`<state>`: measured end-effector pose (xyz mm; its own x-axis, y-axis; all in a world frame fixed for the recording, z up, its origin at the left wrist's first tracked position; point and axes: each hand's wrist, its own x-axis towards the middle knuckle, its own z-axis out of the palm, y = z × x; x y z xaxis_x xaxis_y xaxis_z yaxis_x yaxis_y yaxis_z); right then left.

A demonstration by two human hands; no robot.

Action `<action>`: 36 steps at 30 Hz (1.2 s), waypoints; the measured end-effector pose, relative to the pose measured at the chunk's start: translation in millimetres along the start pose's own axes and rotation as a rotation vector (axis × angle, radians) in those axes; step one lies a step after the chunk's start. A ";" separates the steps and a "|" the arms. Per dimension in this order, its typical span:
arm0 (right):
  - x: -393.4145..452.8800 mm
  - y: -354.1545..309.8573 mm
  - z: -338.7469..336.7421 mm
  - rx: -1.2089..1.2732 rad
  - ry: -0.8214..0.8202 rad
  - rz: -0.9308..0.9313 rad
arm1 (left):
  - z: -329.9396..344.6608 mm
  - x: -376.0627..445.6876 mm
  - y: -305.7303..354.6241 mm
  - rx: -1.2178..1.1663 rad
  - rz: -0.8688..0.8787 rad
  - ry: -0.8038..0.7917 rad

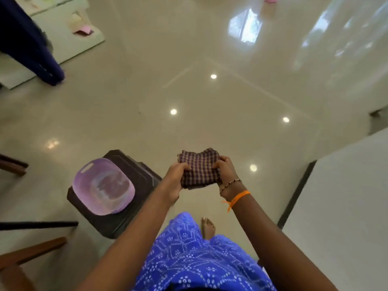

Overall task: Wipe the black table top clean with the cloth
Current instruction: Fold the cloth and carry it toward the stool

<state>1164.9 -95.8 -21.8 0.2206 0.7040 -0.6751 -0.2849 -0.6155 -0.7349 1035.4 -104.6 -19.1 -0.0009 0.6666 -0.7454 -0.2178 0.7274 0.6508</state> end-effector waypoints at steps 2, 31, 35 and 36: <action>34.3 -25.8 27.4 -0.025 -0.065 0.018 | -3.4 26.5 32.0 -0.091 0.008 0.027; 235.2 -132.5 661.3 -0.733 -0.880 0.207 | -345.8 237.3 358.6 -1.066 0.172 0.799; 216.2 -105.9 735.1 -0.976 -1.048 0.209 | -400.3 231.9 366.6 -1.164 0.228 0.988; 208.5 -95.9 749.3 -1.048 -1.092 0.190 | -409.0 228.4 364.6 -1.195 0.237 1.030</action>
<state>539.3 375.6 -43.6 -0.6506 0.2086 -0.7302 0.6433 -0.3596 -0.6759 556.6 246.2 -11.1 -0.6660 -0.0097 -0.7458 -0.7220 -0.2425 0.6480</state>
